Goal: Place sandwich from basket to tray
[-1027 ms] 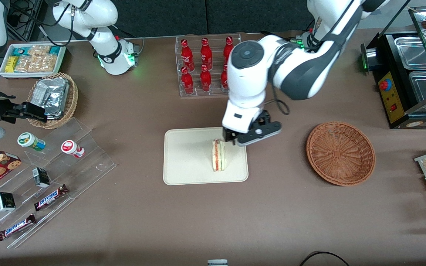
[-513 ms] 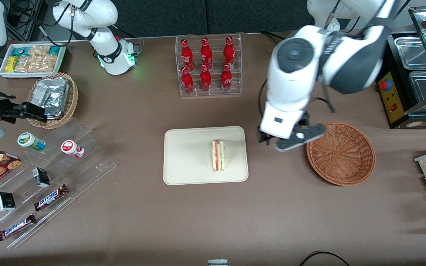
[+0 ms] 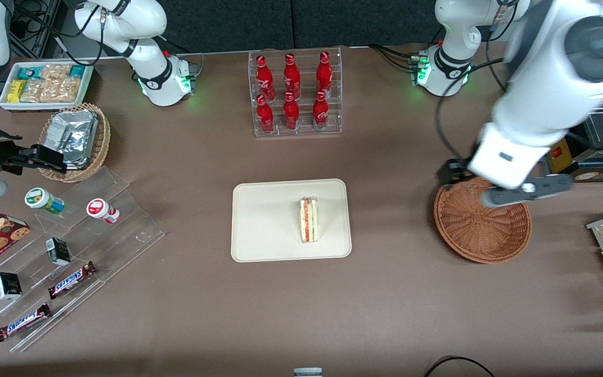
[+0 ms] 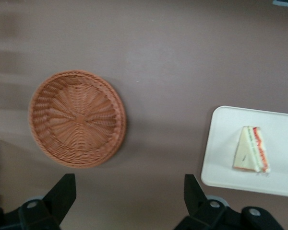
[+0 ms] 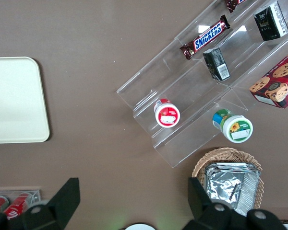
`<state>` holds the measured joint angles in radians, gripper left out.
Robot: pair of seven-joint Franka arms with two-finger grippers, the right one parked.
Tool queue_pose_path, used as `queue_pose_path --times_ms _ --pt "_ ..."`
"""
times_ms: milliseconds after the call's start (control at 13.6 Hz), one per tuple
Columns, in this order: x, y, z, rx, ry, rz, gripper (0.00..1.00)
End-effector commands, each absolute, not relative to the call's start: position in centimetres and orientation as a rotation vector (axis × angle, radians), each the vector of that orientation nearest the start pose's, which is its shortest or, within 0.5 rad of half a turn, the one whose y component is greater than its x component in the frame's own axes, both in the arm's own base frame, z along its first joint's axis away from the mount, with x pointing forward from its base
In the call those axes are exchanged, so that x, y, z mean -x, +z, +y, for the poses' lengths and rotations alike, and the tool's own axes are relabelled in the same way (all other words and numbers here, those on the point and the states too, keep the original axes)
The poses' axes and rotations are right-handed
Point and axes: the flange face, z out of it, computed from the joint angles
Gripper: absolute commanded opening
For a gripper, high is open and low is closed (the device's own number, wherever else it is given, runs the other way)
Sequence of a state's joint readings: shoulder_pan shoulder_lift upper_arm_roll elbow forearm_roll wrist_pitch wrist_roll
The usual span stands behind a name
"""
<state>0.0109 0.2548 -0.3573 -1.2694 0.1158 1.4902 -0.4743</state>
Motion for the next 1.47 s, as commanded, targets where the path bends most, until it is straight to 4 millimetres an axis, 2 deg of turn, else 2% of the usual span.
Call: queue_pose_path --times_ms 0,147,293,513,880,1393 --pt "-58.9 62.6 -12.5 3.138 0.099 -0.071 0.99" --pt "-58.5 63.2 -9.3 3.144 0.121 0.037 0.99" --pt "-58.0 63.7 -7.1 3.138 0.155 0.083 0.99" --pt "-55.4 63.9 -4.5 3.117 0.180 0.052 0.99" --pt "-51.3 63.0 -4.0 3.108 0.160 0.066 0.99" --pt "-52.1 63.1 -3.7 3.112 0.185 0.048 0.99"
